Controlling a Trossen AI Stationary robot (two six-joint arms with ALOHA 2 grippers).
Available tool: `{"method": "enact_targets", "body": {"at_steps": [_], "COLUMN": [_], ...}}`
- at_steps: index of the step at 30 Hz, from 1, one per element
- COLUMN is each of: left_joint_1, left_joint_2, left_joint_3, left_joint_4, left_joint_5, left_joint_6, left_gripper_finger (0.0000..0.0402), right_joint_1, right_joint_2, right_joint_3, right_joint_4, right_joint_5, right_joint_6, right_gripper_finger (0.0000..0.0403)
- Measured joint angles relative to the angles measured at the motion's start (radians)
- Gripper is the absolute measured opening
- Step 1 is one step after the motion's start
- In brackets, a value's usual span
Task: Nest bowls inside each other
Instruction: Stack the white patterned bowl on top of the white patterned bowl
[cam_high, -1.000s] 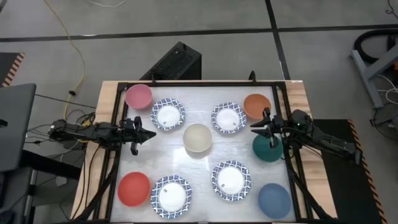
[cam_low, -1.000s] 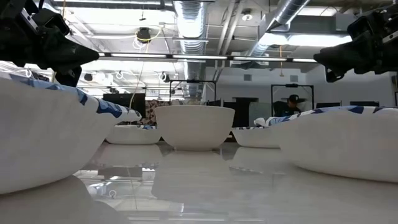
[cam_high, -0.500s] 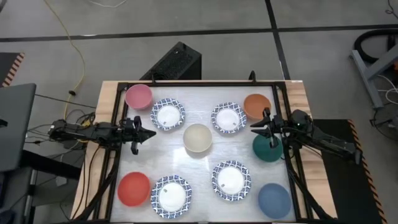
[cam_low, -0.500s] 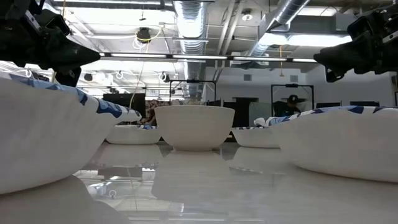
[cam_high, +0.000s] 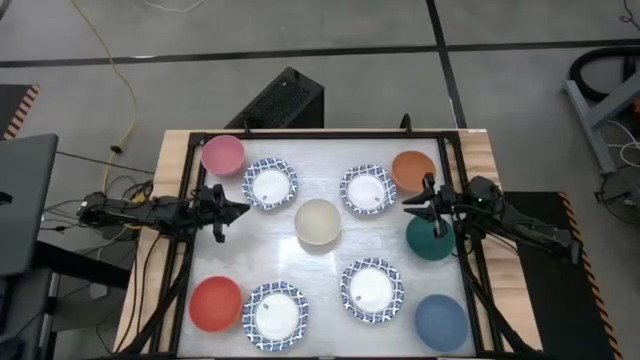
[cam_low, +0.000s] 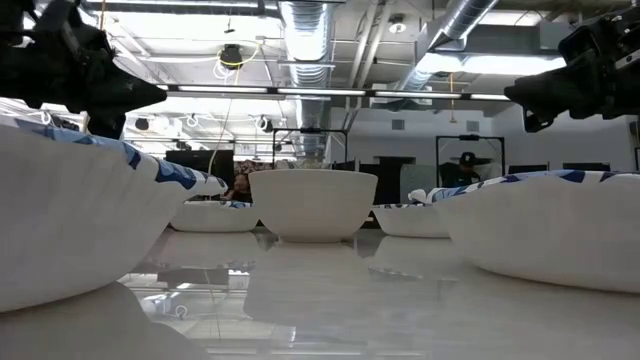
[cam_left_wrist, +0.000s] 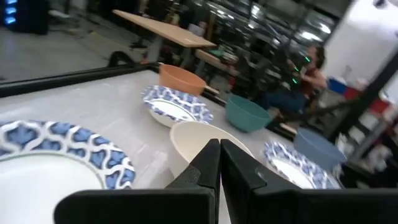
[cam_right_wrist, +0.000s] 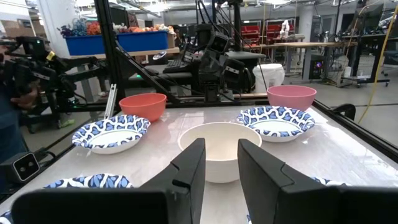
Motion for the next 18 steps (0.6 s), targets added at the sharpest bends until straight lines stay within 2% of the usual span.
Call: {"method": "enact_targets", "body": {"at_steps": [2,6,9,14,18], "left_joint_1": [0.0,0.0,0.0,0.0,0.0], "left_joint_2": [0.0,0.0,0.0,0.0,0.0], "left_joint_3": [0.0,0.0,0.0,0.0,0.006], "left_joint_4": [0.001,0.008,0.019,0.137,0.253], "left_joint_5": [-0.021,-0.028,-0.058,-0.119,-0.114], "left_joint_6": [-0.033,-0.124,-0.181,-0.283,-0.312], "left_gripper_finger": [0.0,0.0,0.0,0.0001,0.0013], "right_joint_1": [0.0,-0.002,-0.002,-0.007,-0.004], "right_joint_2": [0.0,0.0,0.0,0.0,0.0], "right_joint_3": [0.0,-0.001,-0.001,-0.002,-0.003], "right_joint_4": [0.001,0.002,0.001,0.012,0.022], "right_joint_5": [0.006,0.104,0.129,0.155,0.156], "right_joint_6": [-0.031,-0.174,-0.251,-0.262,-0.262], "right_gripper_finger": [0.0116,0.0116,0.0116,0.0116,0.0116]}}
